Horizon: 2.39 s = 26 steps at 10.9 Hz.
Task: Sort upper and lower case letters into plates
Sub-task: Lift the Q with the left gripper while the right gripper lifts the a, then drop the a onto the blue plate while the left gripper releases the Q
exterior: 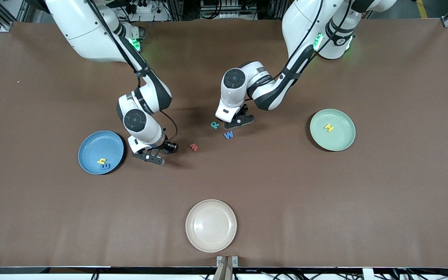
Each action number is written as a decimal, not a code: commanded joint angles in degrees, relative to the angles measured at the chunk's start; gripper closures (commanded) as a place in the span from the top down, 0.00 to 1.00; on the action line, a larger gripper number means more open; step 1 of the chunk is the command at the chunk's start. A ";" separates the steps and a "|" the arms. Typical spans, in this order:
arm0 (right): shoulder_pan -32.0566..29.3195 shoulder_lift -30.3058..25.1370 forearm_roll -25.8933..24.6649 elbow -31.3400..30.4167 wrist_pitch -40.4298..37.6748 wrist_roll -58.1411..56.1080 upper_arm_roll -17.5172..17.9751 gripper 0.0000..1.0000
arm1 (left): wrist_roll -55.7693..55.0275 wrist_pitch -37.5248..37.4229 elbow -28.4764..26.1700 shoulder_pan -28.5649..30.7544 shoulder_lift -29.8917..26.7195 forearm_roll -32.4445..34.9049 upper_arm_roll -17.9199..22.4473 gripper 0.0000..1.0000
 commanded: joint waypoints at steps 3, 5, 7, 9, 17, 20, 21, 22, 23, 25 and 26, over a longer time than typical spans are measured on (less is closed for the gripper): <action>-1.01 -1.39 -0.90 -0.98 0.26 1.31 1.10 0.00 | -1.23 0.98 0.70 -0.25 1.67 1.52 0.31 0.22; -2.58 -3.32 -0.99 -0.80 0.09 1.31 0.84 0.00 | -0.97 0.72 0.70 0.10 0.96 1.44 0.31 0.15; -3.99 -5.26 -1.08 -0.80 -0.09 1.05 0.31 0.00 | -0.79 0.20 0.61 0.28 0.35 1.35 0.31 0.12; -4.70 -6.32 -1.60 -0.54 -1.75 0.87 -0.83 0.00 | 0.25 -3.48 0.78 1.59 -2.10 1.35 0.23 0.10; -12.68 -11.24 -5.03 2.36 -14.48 -19.04 -5.57 0.00 | 24.57 -20.18 -0.53 10.73 -13.70 -5.49 1.10 0.05; -16.55 -11.07 -5.03 2.01 -15.64 -26.01 -7.42 0.00 | 34.15 -26.59 -1.41 14.15 -18.10 -6.91 2.16 0.05; -17.35 -10.72 -5.03 1.84 -15.99 -27.77 -8.21 0.00 | 39.06 -27.92 -2.89 16.34 -19.94 -6.91 2.33 0.05; -17.79 -10.37 -5.03 1.57 -16.43 -28.74 -8.74 0.00 | 45.11 -28.02 -5.43 18.45 -21.87 -6.91 3.12 0.05; -18.58 -10.02 -5.03 0.96 -16.52 -28.92 -8.74 0.00 | 50.05 -27.93 -7.63 20.65 -23.28 -6.91 3.65 0.05; -19.03 -8.88 -5.03 0.69 -17.31 -28.58 -8.74 0.17 | 57.10 -27.06 -11.07 24.87 -25.40 -6.74 3.74 0.05; -18.94 -8.52 -5.03 0.69 -18.27 -28.14 -8.74 0.72 | 58.78 -25.57 -13.08 26.02 -25.75 -6.21 3.74 0.06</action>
